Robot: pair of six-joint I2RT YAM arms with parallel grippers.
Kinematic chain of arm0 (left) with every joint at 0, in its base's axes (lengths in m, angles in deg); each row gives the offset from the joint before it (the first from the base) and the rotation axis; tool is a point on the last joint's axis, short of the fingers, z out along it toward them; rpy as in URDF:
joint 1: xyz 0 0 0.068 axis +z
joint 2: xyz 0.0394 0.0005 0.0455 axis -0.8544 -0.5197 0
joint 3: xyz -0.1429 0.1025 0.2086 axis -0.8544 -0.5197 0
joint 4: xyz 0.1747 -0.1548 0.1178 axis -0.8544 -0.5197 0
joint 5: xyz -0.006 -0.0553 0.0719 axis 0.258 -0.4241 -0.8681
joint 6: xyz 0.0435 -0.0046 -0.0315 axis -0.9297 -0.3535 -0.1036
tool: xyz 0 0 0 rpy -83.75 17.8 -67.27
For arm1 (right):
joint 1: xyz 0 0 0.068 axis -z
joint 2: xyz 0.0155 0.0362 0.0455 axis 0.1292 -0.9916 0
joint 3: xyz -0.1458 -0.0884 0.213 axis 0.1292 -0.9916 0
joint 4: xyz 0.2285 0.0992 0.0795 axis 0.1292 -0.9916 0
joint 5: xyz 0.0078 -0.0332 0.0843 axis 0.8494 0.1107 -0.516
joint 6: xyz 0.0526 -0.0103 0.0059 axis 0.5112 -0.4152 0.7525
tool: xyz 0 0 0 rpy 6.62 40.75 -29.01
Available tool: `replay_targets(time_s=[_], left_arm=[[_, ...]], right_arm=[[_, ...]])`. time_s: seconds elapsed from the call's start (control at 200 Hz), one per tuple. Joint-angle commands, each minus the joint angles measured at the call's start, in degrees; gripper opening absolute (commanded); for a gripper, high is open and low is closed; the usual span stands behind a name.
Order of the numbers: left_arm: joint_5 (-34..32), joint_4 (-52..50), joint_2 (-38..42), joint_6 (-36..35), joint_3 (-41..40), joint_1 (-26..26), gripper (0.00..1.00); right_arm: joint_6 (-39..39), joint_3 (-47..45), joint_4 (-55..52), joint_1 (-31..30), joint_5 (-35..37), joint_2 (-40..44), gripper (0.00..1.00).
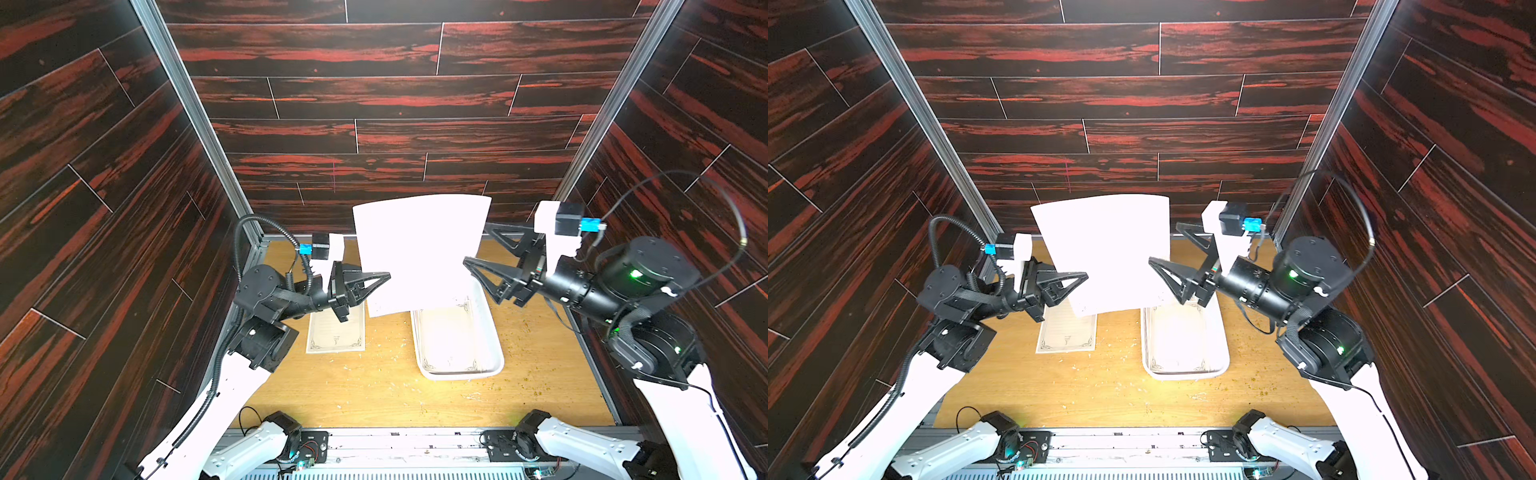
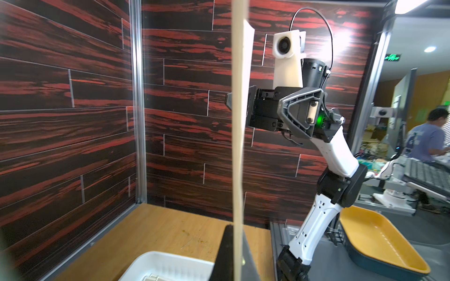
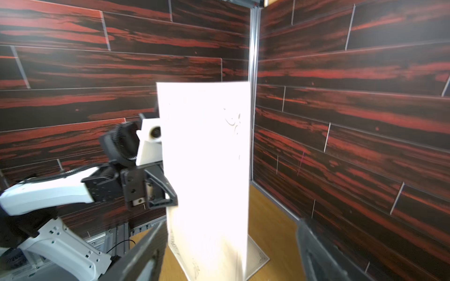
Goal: Take out the stationery paper from the storage box
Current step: Pick up the stationery paper from the storage box.
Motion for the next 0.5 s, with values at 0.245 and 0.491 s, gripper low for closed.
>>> replay_targets(time_s=[0.245,0.491], left_arm=[[-5.61,-24.84,1.55,-12.84,7.45,1.81,0.0],[-9.0,-31.32,0.06,-15.67,7.99,3.88,0.0]], right_arm=[[-1.82,1.26,-0.45,-0.3,1.51,-0.7,0.87],[-2.8,0.68,0.8,-0.3,-2.54,-1.08,0.85]])
